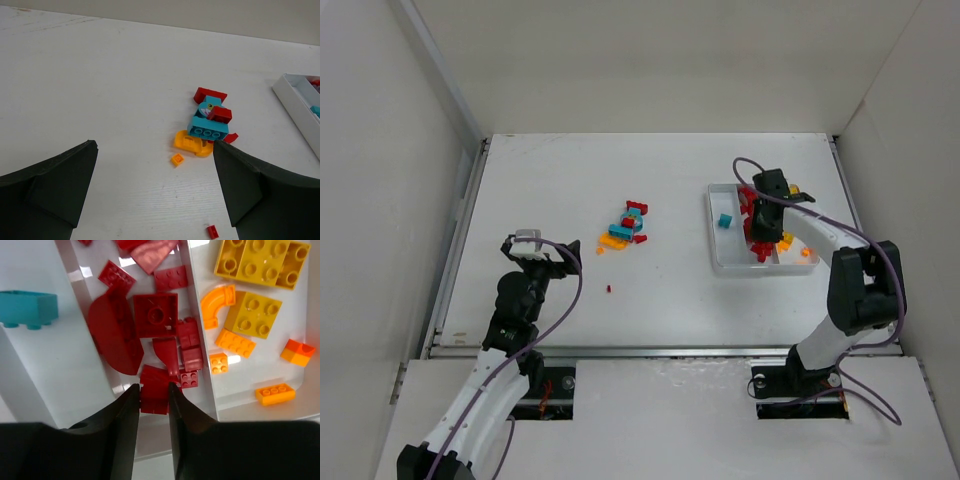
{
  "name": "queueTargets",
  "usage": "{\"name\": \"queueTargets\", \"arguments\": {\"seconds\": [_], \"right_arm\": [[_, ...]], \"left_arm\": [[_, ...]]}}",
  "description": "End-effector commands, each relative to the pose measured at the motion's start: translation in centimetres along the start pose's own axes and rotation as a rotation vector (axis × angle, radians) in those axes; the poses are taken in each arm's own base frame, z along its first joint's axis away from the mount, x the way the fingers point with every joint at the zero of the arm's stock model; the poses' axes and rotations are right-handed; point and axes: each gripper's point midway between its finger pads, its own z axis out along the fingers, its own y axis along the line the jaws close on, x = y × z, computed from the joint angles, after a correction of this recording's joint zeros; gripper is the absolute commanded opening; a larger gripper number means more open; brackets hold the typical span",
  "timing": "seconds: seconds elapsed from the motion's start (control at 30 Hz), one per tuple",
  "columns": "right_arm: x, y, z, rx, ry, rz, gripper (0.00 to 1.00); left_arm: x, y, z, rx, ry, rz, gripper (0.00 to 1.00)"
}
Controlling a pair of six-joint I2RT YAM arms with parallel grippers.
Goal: Sort the legos into containers by color
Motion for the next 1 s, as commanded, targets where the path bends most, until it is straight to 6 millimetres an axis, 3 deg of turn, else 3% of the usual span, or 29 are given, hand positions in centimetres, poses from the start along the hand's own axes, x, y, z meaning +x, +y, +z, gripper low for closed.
{"name": "queueTargets", "arguments": {"seconds": [0.0,0.1,0.17,0.27,0.3,0.37,0.4,0.5,0.53,0.57,0.6,0.63,0.77,0.97], "right_arm": [[-0.6,-0.5,-0.7,-0.005,-0.049,-0.002,0.39],[-0.8,-0.3,-1.1,-0.018,-0.059,0.001,0.64],[-0.7,0.6,-2.0,-0.039,-0.074,-0.02,0.7],[-2.6,2.5,-5.4,-0.041,-0.172,-0.091,0.8],[-2.3,5.7,-7.0,-0.101,-0.195,-0.157,0.82],[-2.0,9.6,-9.2,-0.186,-0.246,-0.235,0.83],[0.1,14.5,-10.8,-0.325,-0.247,-0.337,0.83],[4.2,22.2,-11.8,-0.51,-0.188,-0.492,0.83],[5.5,25.4,-13.5,-0.578,-0.188,-0.533,0.81],[7.6,27.4,-11.8,-0.581,-0.125,-0.563,0.77],[8.5,29.2,-12.0,-0.615,-0.113,-0.587,0.75],[10.4,32.4,-12.4,-0.674,-0.079,-0.625,0.72],[13.9,36.3,-12.6,-0.658,-0.026,-0.695,0.66],[16.4,36.9,-11.5,-0.631,0.035,-0.736,0.6]], "left_arm": [[-2.0,-0.1,0.2,-0.004,-0.063,-0.007,1.0],[-2.0,-0.1,0.2,-0.004,-0.063,-0.007,1.0],[-2.0,-0.1,0.2,-0.004,-0.063,-0.007,1.0],[-2.0,-0.1,0.2,-0.004,-0.063,-0.007,1.0],[-2.0,-0.1,0.2,-0.004,-0.063,-0.007,1.0],[-2.0,-0.1,0.2,-0.004,-0.063,-0.007,1.0],[-2.0,0.1,0.2,-0.015,-0.065,-0.007,1.0],[-2.2,0.8,0.2,-0.058,-0.075,-0.019,1.0],[-2.0,1.1,0.2,-0.079,-0.068,-0.033,1.0],[-2.1,1.5,0.2,-0.1,-0.074,-0.043,1.0],[-2.0,2.2,0.1,-0.145,-0.074,-0.051,1.0],[-2.5,2.3,0.1,-0.158,-0.088,-0.065,1.0],[-2.3,2.8,0.0,-0.187,-0.084,-0.076,1.0],[-2.3,2.8,0.0,-0.187,-0.084,-0.076,1.0]]}}
